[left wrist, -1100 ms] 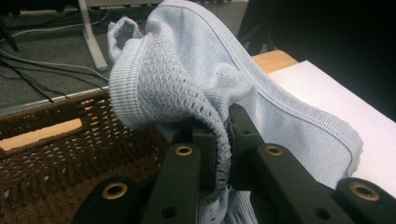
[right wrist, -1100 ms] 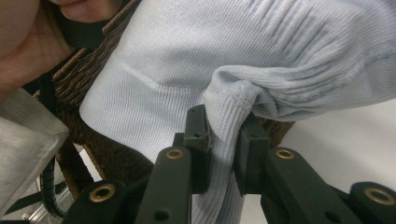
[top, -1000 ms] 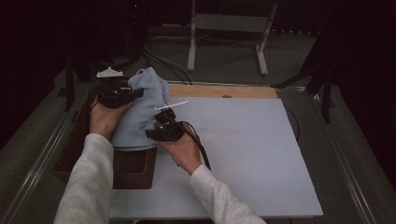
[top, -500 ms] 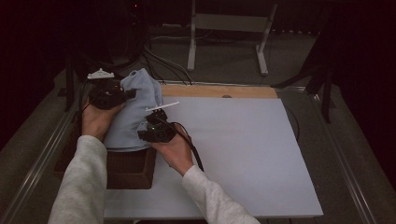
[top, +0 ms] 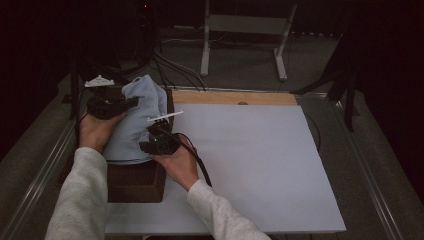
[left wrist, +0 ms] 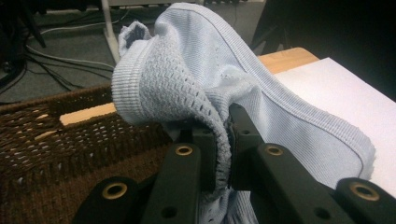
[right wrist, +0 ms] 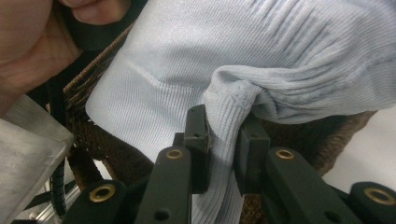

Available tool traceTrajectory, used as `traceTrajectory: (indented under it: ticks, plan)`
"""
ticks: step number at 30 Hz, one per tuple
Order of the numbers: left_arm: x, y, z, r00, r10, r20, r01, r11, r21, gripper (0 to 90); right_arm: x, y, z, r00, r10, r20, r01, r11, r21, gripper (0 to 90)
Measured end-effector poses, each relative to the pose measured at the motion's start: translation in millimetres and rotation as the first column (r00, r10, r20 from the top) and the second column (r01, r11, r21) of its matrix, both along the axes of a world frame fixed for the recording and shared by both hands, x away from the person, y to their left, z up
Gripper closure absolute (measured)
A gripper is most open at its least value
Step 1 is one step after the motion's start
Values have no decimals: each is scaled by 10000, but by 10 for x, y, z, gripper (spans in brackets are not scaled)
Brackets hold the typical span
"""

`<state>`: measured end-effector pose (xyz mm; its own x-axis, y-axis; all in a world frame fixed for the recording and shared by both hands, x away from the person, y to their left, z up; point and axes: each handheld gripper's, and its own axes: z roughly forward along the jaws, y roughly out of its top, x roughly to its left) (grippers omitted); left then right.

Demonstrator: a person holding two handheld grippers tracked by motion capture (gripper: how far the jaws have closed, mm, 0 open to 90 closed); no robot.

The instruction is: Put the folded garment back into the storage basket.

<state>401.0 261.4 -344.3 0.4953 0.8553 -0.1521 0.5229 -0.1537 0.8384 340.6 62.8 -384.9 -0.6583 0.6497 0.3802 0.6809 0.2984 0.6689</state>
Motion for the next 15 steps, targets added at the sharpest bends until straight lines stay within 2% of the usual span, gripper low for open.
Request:
traceTrajectory:
  ticks: [10,15]
  plan:
    - [-15,101,-64,9999,152,-29,-152,9999,-13,841,-15,107,-38,10000,27,-6,-27,10000,-37,781]
    - [-36,151,-93,9997,223,-98,-221,9996,178,841,-26,183,-93,10000,63,-77,-63,9999,-86,780]
